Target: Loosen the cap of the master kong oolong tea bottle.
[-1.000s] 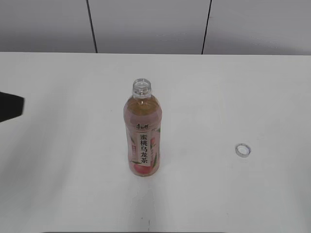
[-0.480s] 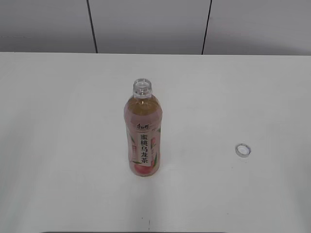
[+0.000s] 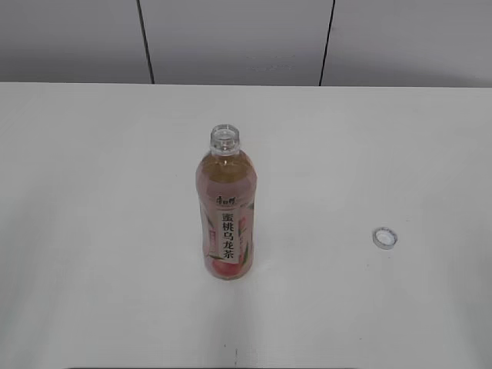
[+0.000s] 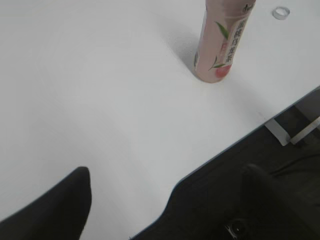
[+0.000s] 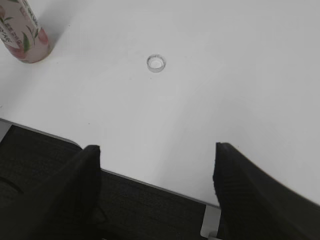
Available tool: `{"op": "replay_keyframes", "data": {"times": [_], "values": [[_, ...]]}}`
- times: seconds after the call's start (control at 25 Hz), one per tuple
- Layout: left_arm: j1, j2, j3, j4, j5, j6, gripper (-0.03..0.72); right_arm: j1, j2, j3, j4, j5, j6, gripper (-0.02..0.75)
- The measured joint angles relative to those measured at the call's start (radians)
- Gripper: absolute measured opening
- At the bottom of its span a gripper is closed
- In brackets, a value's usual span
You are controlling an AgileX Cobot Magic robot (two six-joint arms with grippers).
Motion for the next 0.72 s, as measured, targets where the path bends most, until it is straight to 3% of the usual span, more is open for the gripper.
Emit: {"op": "replay_keyframes", "data": {"times": [0.72], "values": [[0.000,0.002,0.010,0.006,-0.018,0.030,0.543,0.000,-0.001,0.000,0.000,-0.001,0.000,0.532]]}}
